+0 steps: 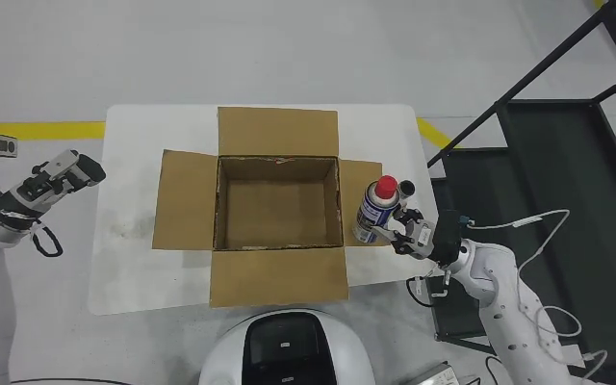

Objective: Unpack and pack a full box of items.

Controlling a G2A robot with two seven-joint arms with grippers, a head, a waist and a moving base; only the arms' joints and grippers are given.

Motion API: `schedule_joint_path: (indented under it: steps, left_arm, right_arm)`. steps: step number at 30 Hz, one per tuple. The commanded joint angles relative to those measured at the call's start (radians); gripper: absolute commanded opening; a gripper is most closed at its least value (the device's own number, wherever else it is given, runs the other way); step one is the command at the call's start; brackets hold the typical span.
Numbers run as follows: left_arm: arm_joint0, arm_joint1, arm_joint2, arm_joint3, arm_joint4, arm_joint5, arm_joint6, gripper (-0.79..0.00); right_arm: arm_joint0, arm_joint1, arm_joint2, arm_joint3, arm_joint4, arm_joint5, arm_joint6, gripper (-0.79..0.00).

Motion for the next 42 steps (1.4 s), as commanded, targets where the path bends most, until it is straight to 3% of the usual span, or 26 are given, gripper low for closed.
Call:
schedule_joint_path:
  steps: [1,5,13,24,38,42]
  left_arm:
    - [0.000,0.000,0.000,0.000,0.000,0.000,0.000,0.000]
    - [0.000,0.000,0.000,0.000,0.000,0.000,0.000,0.000]
    - [0.000,0.000,0.000,0.000,0.000,0.000,0.000,0.000]
    - [0.000,0.000,0.000,0.000,0.000,0.000,0.000,0.000]
    - [0.000,0.000,0.000,0.000,0.000,0.000,0.000,0.000]
    - [0.000,0.000,0.000,0.000,0.000,0.000,0.000,0.000]
  right_arm:
    - [0.003,-0.001,0.000,-0.017,0.001,0.044,0.024,-0.785]
    - [-0.021,0.000,0.013,-0.025,-0.031,0.093,-0.005,-0.785]
    - [-0.124,-0.003,0.049,0.081,-0.130,0.191,-0.359,-0.785]
    - [-0.130,-0.007,0.007,0.312,-0.214,0.274,-0.663,-0.785]
    - [-0.106,-0.008,-0.025,0.350,-0.238,0.269,-0.700,-0.785]
    - [-0.107,-0.011,-0.022,0.340,-0.197,0.314,-0.662,-0.785]
